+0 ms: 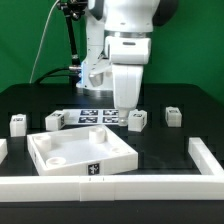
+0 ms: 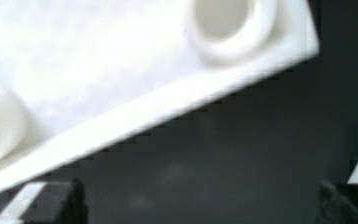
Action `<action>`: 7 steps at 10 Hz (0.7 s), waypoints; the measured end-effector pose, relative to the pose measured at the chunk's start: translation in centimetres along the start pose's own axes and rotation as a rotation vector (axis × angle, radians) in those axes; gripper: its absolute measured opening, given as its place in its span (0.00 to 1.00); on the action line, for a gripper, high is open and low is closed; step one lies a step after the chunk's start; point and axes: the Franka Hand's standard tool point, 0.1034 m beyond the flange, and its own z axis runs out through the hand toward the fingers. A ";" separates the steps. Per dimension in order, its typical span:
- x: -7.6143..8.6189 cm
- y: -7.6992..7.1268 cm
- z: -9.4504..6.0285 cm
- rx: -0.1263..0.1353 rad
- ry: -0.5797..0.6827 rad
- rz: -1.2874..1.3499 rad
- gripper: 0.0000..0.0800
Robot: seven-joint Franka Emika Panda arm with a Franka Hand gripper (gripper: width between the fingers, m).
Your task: Assemble one leg
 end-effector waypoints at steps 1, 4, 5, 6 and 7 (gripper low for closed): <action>-0.6 -0.2 0.1 0.006 0.000 -0.024 0.81; -0.6 -0.2 0.1 0.006 0.000 -0.013 0.81; -0.6 -0.2 0.1 0.006 0.000 -0.013 0.81; -0.8 -0.2 0.2 0.004 0.000 -0.021 0.81; -2.3 -0.6 0.6 -0.036 0.005 -0.183 0.81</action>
Offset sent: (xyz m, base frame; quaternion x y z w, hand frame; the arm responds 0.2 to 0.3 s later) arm 0.0000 0.0000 0.0000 0.0000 0.0000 0.0000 1.0000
